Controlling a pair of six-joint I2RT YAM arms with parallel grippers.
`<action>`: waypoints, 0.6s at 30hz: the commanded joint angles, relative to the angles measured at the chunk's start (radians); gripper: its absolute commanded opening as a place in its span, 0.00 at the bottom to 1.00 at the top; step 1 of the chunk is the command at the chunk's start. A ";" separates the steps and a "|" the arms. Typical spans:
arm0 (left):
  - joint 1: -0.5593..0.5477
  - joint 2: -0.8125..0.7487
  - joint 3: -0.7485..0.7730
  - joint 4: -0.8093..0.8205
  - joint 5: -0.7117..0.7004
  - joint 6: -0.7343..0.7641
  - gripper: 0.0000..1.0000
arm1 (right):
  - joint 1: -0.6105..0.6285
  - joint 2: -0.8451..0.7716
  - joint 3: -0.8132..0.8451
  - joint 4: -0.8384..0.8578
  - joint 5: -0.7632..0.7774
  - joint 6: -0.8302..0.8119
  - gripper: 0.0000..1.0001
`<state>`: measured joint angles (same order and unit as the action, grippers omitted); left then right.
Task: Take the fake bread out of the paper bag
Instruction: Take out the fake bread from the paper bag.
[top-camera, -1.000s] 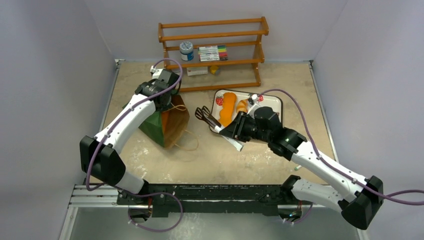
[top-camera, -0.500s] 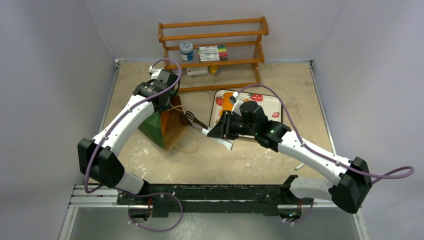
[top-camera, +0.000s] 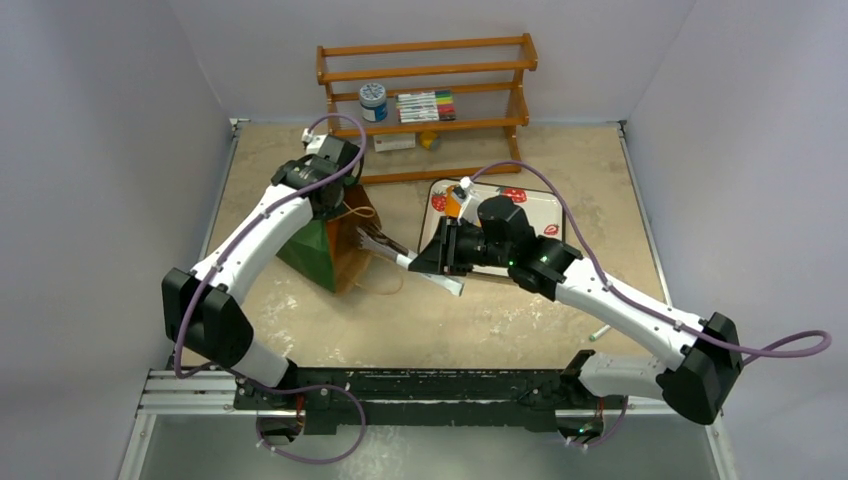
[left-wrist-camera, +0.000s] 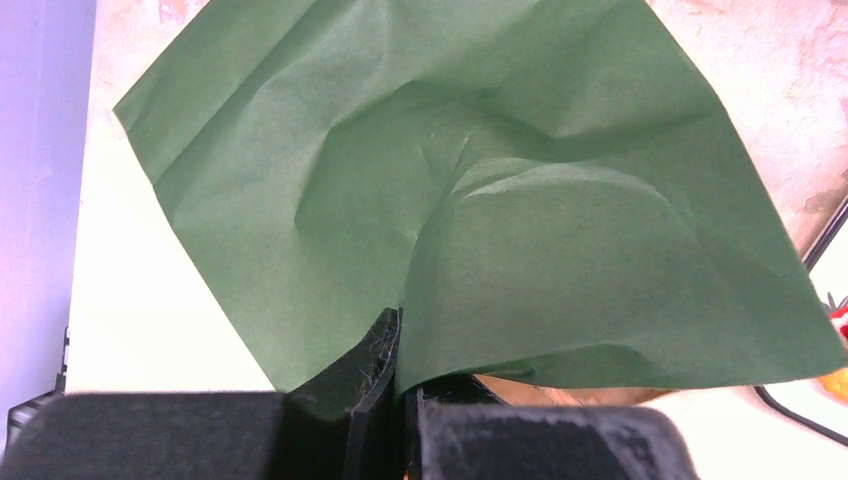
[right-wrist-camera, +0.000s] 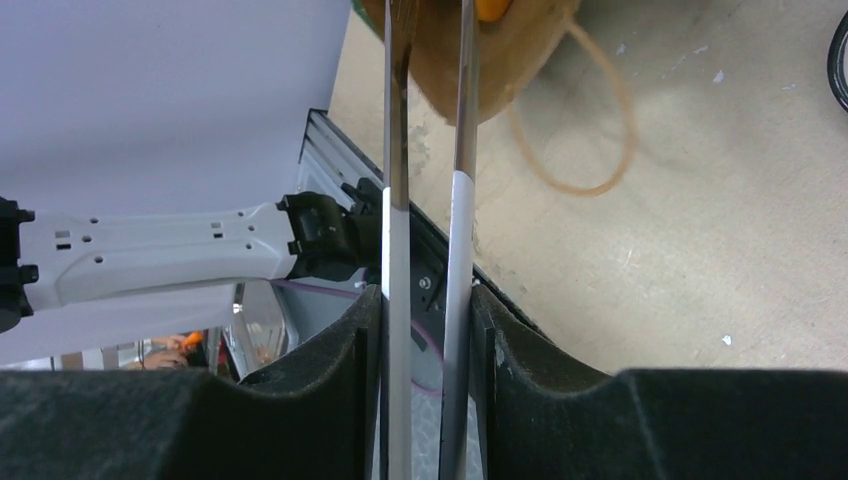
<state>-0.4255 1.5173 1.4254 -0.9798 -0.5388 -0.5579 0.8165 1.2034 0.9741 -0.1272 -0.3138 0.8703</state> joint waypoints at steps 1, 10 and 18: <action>0.005 0.024 0.046 0.050 -0.017 -0.013 0.00 | 0.007 -0.064 0.057 0.004 -0.023 -0.023 0.36; 0.001 0.045 0.054 0.072 0.012 -0.010 0.00 | 0.007 -0.052 0.029 0.031 -0.032 -0.009 0.36; 0.001 0.009 0.050 0.054 0.015 0.006 0.00 | 0.007 0.062 0.002 0.152 -0.075 0.006 0.36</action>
<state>-0.4259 1.5745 1.4342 -0.9409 -0.5304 -0.5575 0.8181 1.2385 0.9756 -0.1074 -0.3359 0.8719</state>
